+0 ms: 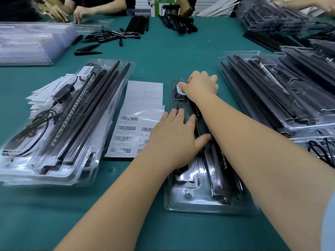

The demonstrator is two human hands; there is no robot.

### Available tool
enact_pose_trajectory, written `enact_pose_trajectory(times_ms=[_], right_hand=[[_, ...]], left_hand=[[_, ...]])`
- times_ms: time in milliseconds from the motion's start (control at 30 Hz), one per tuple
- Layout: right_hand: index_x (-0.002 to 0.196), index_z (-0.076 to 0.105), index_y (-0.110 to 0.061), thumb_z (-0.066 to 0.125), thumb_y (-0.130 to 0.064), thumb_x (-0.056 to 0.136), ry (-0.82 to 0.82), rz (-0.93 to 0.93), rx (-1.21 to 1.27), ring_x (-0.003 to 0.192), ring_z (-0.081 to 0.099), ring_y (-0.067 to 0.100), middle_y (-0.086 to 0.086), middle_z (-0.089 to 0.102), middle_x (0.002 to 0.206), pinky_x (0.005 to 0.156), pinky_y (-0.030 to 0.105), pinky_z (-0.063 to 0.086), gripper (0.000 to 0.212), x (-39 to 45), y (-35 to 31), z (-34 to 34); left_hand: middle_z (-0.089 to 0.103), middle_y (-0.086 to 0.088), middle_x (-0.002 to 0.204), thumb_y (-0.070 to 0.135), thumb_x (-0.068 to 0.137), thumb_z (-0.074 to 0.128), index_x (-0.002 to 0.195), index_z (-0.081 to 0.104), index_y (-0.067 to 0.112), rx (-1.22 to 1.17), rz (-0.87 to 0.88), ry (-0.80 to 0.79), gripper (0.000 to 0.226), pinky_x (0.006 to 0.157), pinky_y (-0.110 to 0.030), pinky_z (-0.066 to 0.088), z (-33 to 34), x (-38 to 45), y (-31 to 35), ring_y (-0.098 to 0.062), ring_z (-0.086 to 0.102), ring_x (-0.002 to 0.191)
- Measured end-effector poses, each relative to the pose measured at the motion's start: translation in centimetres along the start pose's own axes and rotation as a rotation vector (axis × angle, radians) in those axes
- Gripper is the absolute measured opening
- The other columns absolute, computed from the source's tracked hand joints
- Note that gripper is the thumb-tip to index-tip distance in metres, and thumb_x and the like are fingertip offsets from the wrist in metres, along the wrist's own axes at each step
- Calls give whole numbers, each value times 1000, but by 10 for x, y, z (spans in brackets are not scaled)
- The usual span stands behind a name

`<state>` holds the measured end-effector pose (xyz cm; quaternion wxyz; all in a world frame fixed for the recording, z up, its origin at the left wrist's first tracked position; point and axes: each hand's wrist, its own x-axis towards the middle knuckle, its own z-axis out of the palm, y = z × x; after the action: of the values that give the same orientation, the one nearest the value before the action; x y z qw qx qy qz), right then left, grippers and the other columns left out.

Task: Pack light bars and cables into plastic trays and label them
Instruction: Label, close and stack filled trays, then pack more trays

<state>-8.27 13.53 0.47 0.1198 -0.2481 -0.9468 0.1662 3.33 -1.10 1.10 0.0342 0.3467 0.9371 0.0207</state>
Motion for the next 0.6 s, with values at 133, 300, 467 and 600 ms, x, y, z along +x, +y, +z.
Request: enact_pose_trajectory(times_ms=[133, 300, 467, 600], right_hand=[[119, 50, -27, 47, -60, 85, -112, -110, -35, 120, 31, 31, 7, 43, 128, 94, 40, 28, 47, -3, 6, -2], [133, 40, -32, 37, -67, 86, -162, -231, -163, 127, 26, 32, 9, 37, 140, 102, 44, 22, 59, -13, 14, -3], [150, 6, -34, 14, -63, 93, -306, -413, -302, 145, -10, 26, -6, -3, 159, 112, 52, -6, 64, -20, 17, -1], [151, 2, -26, 13, -64, 92, -361, -398, -284, 144, -13, 23, -7, -6, 159, 112, 53, -10, 71, -20, 16, -4]], left_hand=[[10, -14, 159, 61, 94, 17, 153, 13, 17, -9, -5, -25, 73, 118, -39, 3, 0, 1, 0, -26, 5, 146], [12, -13, 158, 61, 92, 15, 152, 14, 17, -7, -3, -28, 75, 119, -38, 6, -2, 0, 0, -25, 7, 145], [10, -13, 159, 61, 93, 16, 153, 13, 18, -13, -1, -33, 74, 119, -39, 4, -2, -1, 0, -25, 5, 146], [4, -12, 160, 60, 94, 18, 153, 11, 19, -60, -6, -35, 72, 118, -37, 0, -2, -4, 0, -23, 0, 147]])
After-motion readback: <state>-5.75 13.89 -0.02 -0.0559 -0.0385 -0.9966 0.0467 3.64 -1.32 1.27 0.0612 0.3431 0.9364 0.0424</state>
